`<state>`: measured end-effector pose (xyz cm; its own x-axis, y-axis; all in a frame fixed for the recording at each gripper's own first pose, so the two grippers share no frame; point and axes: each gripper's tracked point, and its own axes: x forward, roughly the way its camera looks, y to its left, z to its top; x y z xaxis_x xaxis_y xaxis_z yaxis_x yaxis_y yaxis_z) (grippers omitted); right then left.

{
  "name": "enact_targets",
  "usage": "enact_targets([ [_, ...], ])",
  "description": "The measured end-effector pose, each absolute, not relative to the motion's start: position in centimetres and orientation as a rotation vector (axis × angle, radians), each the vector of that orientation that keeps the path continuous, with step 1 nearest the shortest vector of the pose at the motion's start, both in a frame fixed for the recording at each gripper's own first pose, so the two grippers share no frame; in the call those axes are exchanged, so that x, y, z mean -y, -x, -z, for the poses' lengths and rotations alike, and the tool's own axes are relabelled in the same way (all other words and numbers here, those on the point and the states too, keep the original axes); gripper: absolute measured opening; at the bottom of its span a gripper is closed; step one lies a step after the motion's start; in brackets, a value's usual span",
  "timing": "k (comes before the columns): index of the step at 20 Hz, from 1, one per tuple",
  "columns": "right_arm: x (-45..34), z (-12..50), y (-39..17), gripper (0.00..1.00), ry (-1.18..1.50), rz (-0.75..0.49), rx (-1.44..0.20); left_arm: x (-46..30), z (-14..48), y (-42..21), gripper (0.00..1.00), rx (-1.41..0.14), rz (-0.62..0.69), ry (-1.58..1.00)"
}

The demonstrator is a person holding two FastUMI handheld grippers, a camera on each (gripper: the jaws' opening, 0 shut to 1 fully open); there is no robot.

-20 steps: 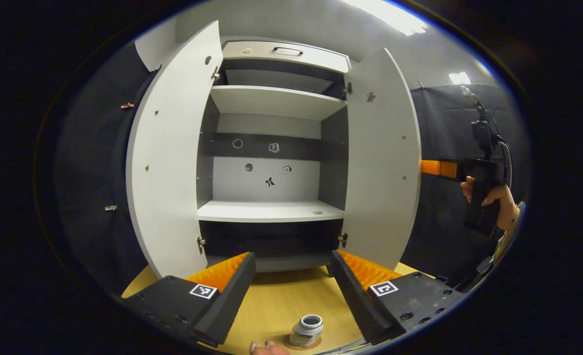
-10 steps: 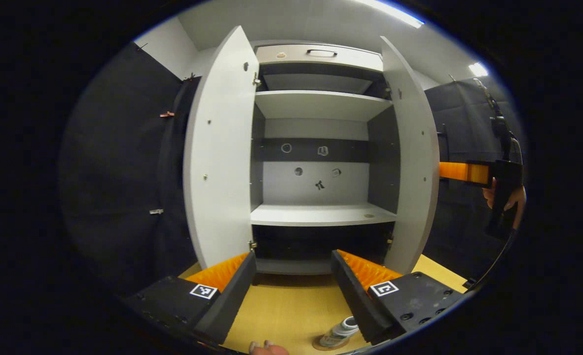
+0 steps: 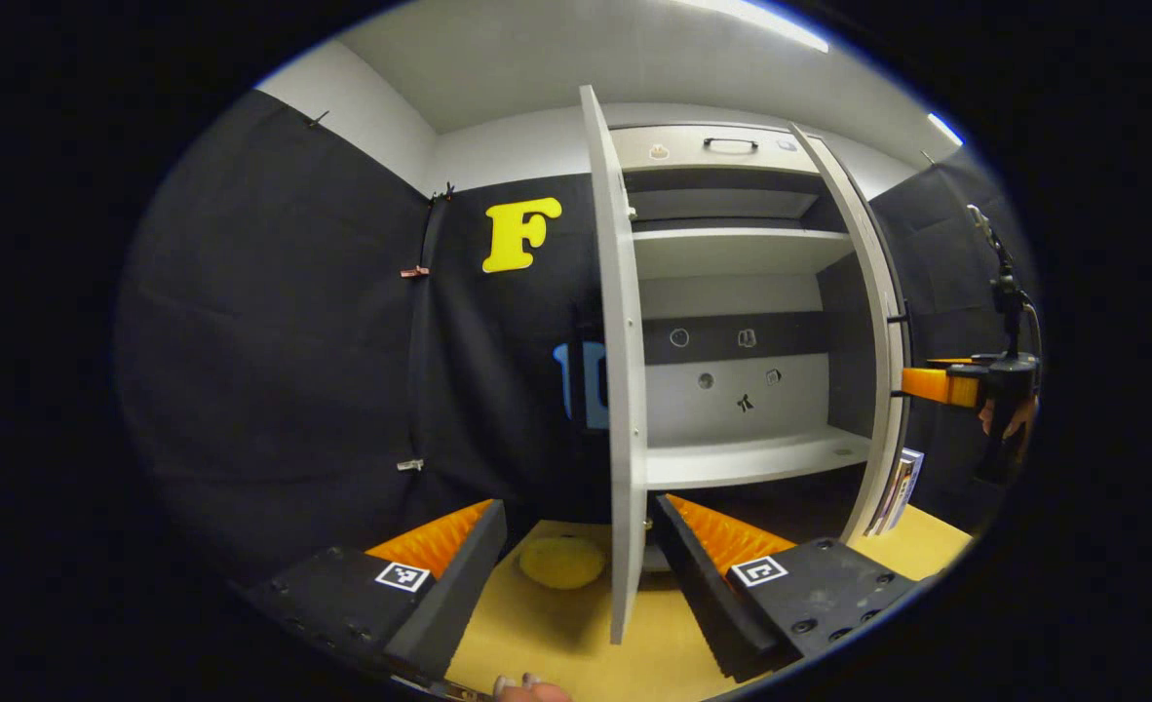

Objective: Grasp the bottle in the cabinet with the left hand and place it on the coaster, then close the right door with the right hand and the left door with the left hand.

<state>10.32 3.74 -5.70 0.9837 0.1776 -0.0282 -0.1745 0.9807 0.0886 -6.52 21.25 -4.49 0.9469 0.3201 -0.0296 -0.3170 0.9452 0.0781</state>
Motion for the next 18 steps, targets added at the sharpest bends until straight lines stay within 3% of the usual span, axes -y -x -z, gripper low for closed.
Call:
enact_targets([
  [4,-3.3,7.6,-6.8,0.96,-0.039,-0.08,-0.086,-25.0,2.5,3.5,0.96,0.007,-0.248,-0.024],
  [9,-3.2,9.4,-3.8,0.96,-0.056,0.036,-0.148,-24.0,2.9,0.4,0.95,0.011,-0.103,-0.028],
  [18,-1.0,9.6,-1.9,0.96,-0.038,0.118,-0.193,-23.5,3.7,-0.9,0.94,0.023,-0.045,0.08],
])
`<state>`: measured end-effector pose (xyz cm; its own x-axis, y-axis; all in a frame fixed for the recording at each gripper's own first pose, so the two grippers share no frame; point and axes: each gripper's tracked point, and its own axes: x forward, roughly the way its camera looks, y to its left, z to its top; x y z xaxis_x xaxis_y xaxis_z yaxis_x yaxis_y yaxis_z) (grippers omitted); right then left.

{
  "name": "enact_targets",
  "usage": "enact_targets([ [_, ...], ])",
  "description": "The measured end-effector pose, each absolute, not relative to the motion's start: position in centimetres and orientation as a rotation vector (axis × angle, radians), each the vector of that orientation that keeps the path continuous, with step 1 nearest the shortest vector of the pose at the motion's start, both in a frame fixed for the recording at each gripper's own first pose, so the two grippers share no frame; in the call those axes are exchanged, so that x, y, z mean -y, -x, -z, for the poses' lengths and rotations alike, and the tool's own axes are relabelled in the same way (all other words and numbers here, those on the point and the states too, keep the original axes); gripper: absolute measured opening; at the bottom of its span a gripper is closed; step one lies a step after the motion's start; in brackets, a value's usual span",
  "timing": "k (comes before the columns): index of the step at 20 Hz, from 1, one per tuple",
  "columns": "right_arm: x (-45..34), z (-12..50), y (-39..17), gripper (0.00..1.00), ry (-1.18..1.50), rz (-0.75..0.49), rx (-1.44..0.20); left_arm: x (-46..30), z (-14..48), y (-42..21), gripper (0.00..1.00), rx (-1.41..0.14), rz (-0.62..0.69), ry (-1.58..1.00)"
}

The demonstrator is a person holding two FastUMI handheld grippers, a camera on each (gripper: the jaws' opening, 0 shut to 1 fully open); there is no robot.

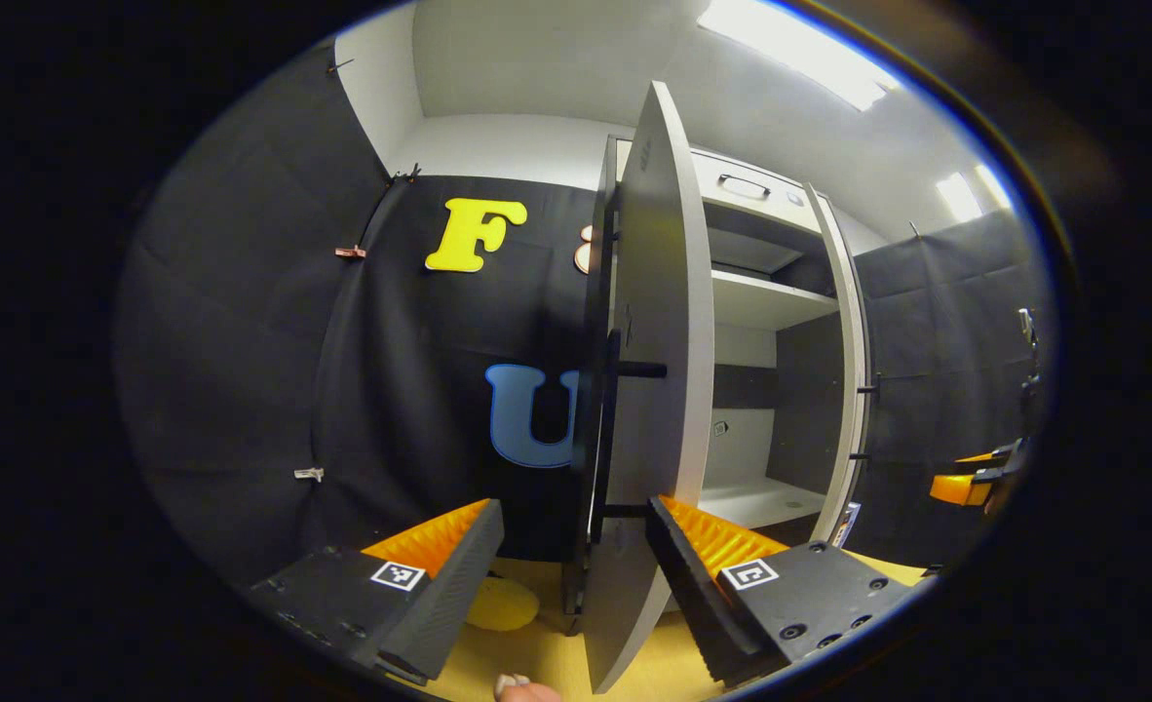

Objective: Grasp the bottle in the cabinet with the left hand and place it on the coaster, then close the right door with the right hand and the left door with the left hand.

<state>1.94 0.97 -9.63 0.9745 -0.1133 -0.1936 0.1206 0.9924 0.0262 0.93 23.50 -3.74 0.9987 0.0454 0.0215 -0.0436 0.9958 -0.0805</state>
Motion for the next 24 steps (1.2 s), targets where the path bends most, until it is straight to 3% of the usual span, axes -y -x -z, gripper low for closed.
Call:
enact_targets([
  [6,-1.6,9.1,-4.7,0.96,-0.017,0.059,-0.166,-18.2,3.4,-2.5,0.95,0.028,0.014,-0.011],
  [13,0.1,8.8,-6.9,0.96,0.005,0.031,-0.152,-9.3,6.8,-5.9,0.95,-0.049,0.229,0.026],
  [24,0.6,8.1,-7.1,0.96,0.0,0.008,-0.131,-6.5,5.4,-6.8,0.97,-0.012,0.249,-0.034],
])
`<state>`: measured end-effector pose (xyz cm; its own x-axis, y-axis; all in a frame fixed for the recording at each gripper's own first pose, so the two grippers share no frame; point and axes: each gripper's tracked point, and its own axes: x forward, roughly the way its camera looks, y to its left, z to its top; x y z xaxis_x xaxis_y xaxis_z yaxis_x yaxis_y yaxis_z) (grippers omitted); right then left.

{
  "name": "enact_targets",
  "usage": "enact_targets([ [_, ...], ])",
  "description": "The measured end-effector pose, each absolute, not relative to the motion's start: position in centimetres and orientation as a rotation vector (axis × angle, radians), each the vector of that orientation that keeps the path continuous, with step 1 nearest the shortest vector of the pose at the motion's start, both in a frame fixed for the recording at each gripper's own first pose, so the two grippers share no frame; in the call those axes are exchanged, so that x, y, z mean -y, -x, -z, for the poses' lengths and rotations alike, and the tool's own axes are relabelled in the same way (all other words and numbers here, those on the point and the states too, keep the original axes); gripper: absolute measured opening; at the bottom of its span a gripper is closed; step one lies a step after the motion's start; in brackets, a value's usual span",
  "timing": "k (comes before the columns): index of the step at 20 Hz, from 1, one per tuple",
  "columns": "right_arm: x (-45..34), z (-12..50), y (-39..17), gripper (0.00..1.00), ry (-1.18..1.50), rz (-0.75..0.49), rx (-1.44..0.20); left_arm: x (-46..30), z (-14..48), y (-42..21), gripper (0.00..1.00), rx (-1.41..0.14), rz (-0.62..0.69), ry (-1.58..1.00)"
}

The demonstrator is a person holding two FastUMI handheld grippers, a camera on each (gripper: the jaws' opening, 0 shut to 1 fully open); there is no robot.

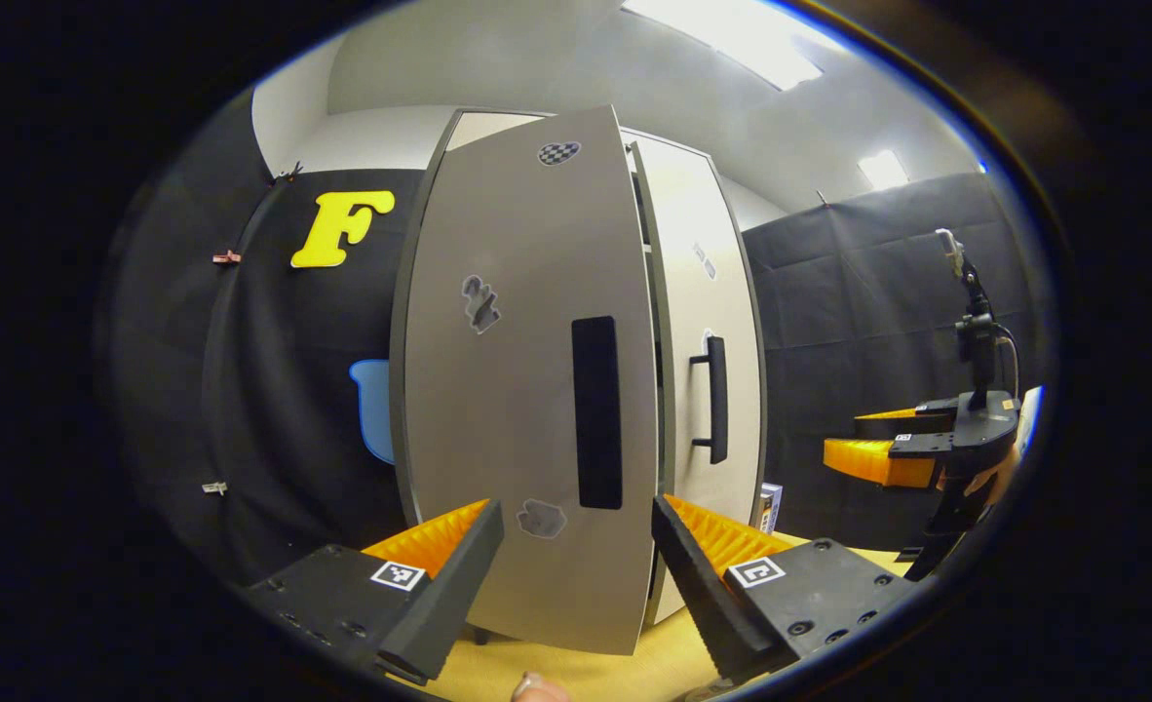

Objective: Grasp the bottle in the cabinet with the left hand and place it on the coaster, then close the right door with the right hand and the left door with the left hand.

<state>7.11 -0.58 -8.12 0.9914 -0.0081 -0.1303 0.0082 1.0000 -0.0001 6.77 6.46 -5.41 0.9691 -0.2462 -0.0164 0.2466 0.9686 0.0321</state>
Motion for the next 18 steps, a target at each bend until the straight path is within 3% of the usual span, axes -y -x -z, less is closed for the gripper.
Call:
enact_targets([
  [18,0.9,7.4,-8.5,0.97,-0.003,0.006,-0.112,-4.9,6.7,-8.6,0.97,-0.032,0.23,0.01],
])
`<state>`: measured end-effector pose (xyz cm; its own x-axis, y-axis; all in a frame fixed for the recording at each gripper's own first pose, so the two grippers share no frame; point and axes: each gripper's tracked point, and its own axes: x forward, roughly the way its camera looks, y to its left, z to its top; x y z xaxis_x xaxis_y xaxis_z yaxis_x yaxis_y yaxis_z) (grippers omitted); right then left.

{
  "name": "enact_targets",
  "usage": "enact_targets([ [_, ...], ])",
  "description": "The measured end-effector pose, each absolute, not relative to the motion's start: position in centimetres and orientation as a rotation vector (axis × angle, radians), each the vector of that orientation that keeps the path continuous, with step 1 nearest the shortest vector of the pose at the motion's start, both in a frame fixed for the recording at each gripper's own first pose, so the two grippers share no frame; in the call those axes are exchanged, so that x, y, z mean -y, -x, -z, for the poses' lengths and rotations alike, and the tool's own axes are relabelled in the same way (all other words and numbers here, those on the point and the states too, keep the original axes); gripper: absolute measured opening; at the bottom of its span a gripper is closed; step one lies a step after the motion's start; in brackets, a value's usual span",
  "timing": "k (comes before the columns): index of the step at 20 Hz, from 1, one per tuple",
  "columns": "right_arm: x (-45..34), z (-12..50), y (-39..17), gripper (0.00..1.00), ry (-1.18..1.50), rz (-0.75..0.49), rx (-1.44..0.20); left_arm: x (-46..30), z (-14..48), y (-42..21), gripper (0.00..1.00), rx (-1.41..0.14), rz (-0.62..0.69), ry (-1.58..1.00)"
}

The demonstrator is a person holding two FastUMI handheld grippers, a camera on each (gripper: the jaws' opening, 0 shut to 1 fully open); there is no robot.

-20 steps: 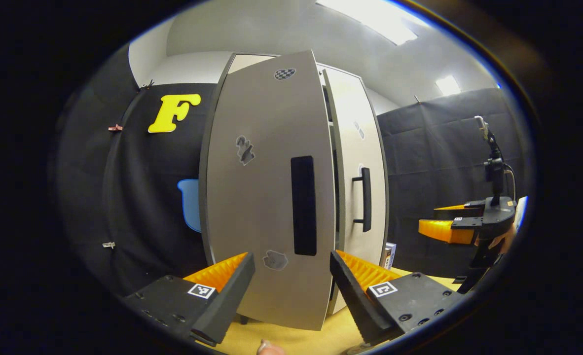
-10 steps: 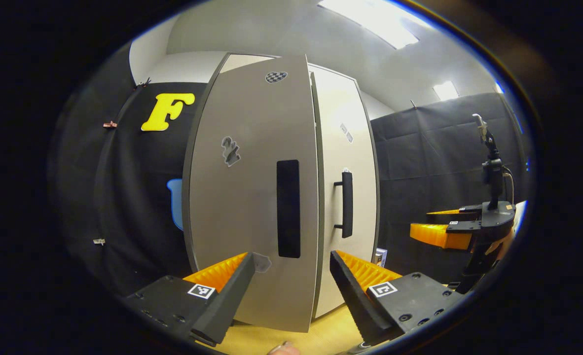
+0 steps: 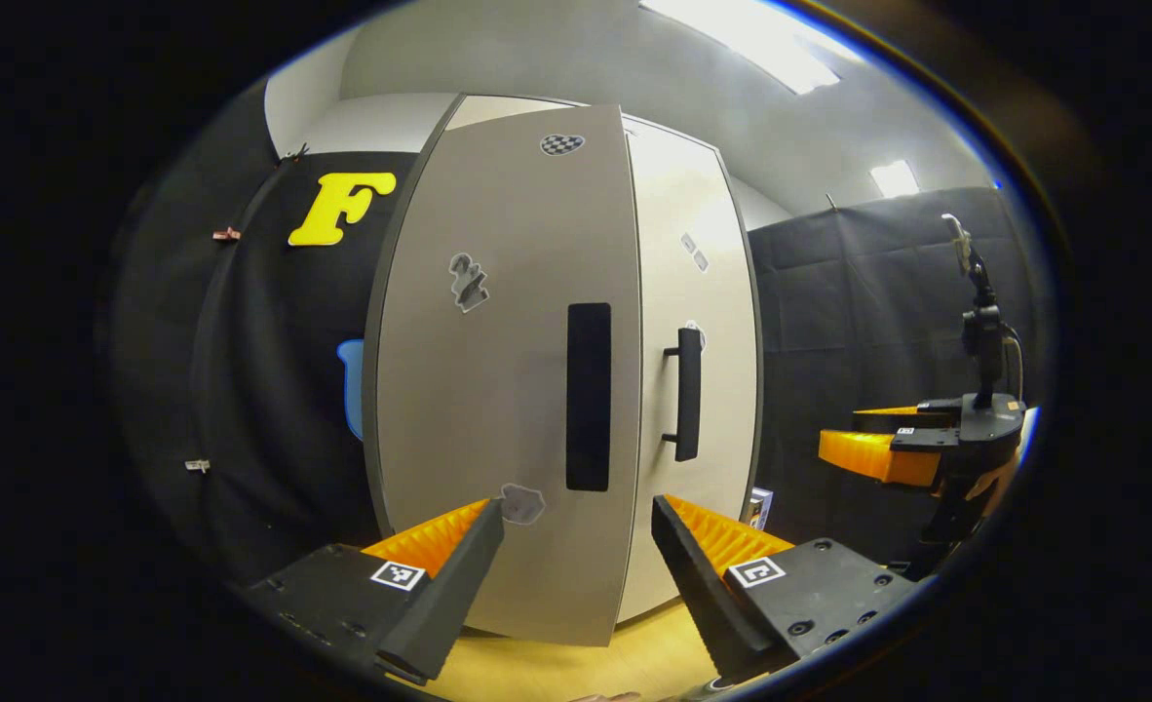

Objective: Grasp the bottle in the cabinet with the left hand and place it on the coaster, then close the right door with the right hand and the left door with the left hand.

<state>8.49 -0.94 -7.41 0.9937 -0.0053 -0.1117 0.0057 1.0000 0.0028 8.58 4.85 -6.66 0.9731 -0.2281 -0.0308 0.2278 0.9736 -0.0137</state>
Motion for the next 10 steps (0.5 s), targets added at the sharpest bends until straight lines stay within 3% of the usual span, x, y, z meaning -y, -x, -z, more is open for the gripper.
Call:
enact_targets([
  [10,0.3,6.7,-9.4,0.97,0.005,0.0,-0.083,-5.8,6.6,-9.5,0.97,-0.023,0.193,0.032],
])
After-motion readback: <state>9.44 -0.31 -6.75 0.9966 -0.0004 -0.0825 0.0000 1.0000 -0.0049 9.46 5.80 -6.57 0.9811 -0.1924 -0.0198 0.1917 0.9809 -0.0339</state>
